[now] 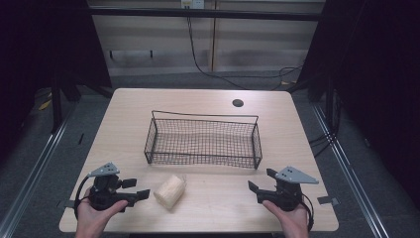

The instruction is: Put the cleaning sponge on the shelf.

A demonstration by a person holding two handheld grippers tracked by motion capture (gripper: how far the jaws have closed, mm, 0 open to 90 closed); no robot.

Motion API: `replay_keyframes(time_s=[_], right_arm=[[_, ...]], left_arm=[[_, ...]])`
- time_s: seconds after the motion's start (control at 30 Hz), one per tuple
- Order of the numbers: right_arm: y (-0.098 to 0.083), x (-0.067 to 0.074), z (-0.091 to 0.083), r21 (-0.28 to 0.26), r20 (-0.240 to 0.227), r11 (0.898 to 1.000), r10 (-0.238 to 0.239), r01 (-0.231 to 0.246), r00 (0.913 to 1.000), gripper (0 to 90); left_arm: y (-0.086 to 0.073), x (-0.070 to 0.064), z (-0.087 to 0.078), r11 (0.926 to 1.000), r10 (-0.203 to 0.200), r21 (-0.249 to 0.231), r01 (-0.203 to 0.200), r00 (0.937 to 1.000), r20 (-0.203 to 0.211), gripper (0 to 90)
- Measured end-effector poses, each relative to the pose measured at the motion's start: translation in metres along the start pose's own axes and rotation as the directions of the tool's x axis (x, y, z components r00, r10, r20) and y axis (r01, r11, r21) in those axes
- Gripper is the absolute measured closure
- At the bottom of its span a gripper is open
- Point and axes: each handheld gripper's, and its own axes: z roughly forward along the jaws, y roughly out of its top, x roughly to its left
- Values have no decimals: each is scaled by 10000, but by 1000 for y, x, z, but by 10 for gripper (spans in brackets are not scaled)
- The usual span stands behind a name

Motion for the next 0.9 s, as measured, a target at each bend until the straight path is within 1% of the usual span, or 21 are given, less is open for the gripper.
replay_keyframes(time_s=[0.1, 0.13, 0.2, 0.23, 0.27, 0.3, 0.33, 0.37, 0.4, 0.47, 0.53, 0.57, 0.6, 0.63, 0.67, 0.7, 0.73, 0.77, 0.83, 0.9], right_arm=[[-2, 0, 2, 206, -468, 9997, 158, -149, 9988, 244], [-2, 0, 3, 290, -539, 9995, 124, -108, 9985, 243], [-2, 1, 3, 341, -619, 9993, 158, -137, 9980, 243], [-1, 3, 3, 352, -828, 9994, 87, -58, 9965, 250], [-1, 5, 3, 383, -927, 9993, 91, -56, 9957, 258], [0, 7, 3, 486, -1041, 9987, 206, -156, 9944, 258], [0, 7, 3, 486, -1041, 9987, 206, -156, 9944, 258], [1, 8, 3, 629, -1183, 9978, 300, -227, 9925, 258], [1, 9, 3, 694, -1177, 9973, 339, -258, 9925, 258], [2, 8, 3, 830, -1170, 9961, 398, -301, 9923, 259], [3, 8, 2, 942, -1226, 9950, 454, -339, 9914, 264], [4, 8, 1, 918, -1230, 9951, 469, -356, 9913, 264], [4, 8, 1, 918, -1230, 9951, 469, -356, 9913, 264], [4, 7, 0, 917, -1275, 9950, 513, -397, 9905, 264], [4, 7, 0, 933, -1271, 9948, 519, -401, 9905, 263], [4, 7, 0, 968, -1230, 9945, 509, -390, 9911, 263], [4, 7, 0, 968, -1230, 9945, 509, -390, 9911, 263], [3, 7, 0, 999, -1233, 9942, 515, -392, 9910, 261], [3, 7, 0, 1079, -1227, 9933, 536, -404, 9910, 261], [3, 7, 0, 1037, -1241, 9938, 525, -396, 9909, 259]], left_arm=[[1, 0, 1, 10000, -39, 48, 39, 10000, 28, 261], [1, -1, 1, 9998, 14, 176, -14, 10000, -19, 261], [0, -2, 1, 9997, 34, 231, -33, 10000, -22, 261], [0, -3, 2, 9994, 79, 343, -82, 9999, 71, 265], [0, -3, 2, 9992, 105, 397, -108, 9999, 61, 268], [0, -4, 2, 9991, 128, 398, -131, 9999, 83, 268], [0, -4, 2, 9991, 128, 398, -131, 9999, 83, 267], [2, -5, 1, 9991, 191, 373, -194, 9998, 86, 268], [2, -6, 0, 9993, 144, 339, -147, 9999, 87, 268], [4, -7, -1, 9989, 182, 426, -191, 9996, 209, 268], [5, -8, -1, 9990, 194, 395, -204, 9995, 259, 268], [7, -10, -3, 9989, 258, 392, -265, 9995, 174, 268], [7, -10, -3, 9989, 258, 392, -265, 9995, 174, 266], [10, -12, -6, 9988, 365, 323, -367, 9993, 82, 265], [12, -13, -7, 9988, 397, 300, -399, 9992, 82, 259], [13, -14, -8, 9991, 385, 192, -388, 9991, 165, 242], [13, -14, -8, 9991, 385, 192, -388, 9991, 165, 226], [16, -15, -10, 9990, 416, 148, -421, 9987, 310, 210], [18, -16, -10, 9976, 604, 312, -613, 9978, 282, 222], [21, -18, -9, 9965, 704, 426, -719, 9969, 350, 250]])
